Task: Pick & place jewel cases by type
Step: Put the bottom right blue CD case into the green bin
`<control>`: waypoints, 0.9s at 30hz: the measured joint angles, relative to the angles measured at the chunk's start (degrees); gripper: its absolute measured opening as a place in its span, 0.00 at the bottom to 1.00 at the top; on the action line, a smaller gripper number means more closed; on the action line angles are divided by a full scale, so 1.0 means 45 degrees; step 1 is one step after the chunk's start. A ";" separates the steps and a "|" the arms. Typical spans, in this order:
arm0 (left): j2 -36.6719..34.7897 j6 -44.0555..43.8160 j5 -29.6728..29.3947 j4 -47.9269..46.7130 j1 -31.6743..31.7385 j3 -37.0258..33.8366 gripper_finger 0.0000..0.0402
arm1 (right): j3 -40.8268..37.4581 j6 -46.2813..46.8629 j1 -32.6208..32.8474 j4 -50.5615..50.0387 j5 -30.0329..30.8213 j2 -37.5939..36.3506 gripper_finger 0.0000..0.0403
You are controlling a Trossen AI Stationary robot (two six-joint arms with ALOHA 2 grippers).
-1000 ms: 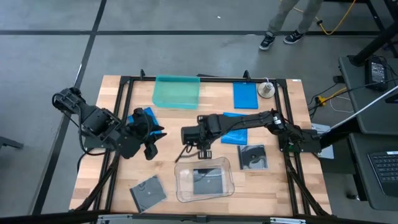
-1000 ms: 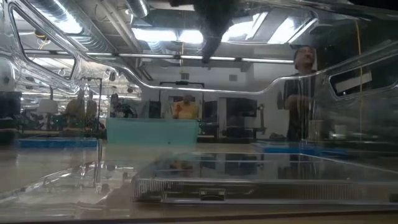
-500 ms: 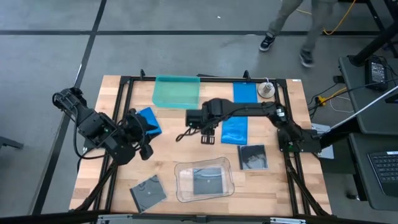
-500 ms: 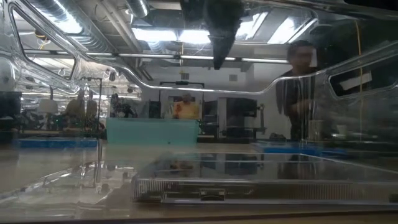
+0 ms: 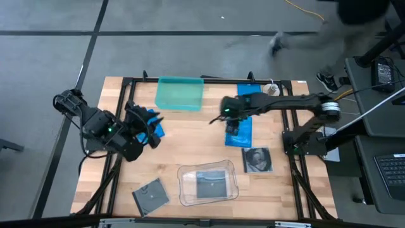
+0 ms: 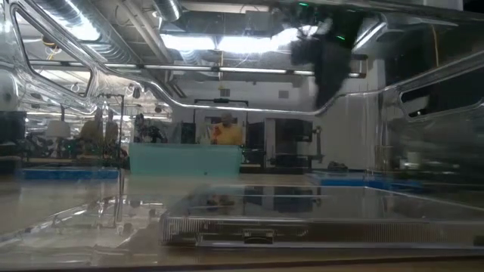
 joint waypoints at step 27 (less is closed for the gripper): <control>0.3128 0.2668 0.4128 0.1559 0.7825 -0.0005 0.21 | -0.6823 0.1898 -0.1885 0.1554 0.0233 -0.3960 0.01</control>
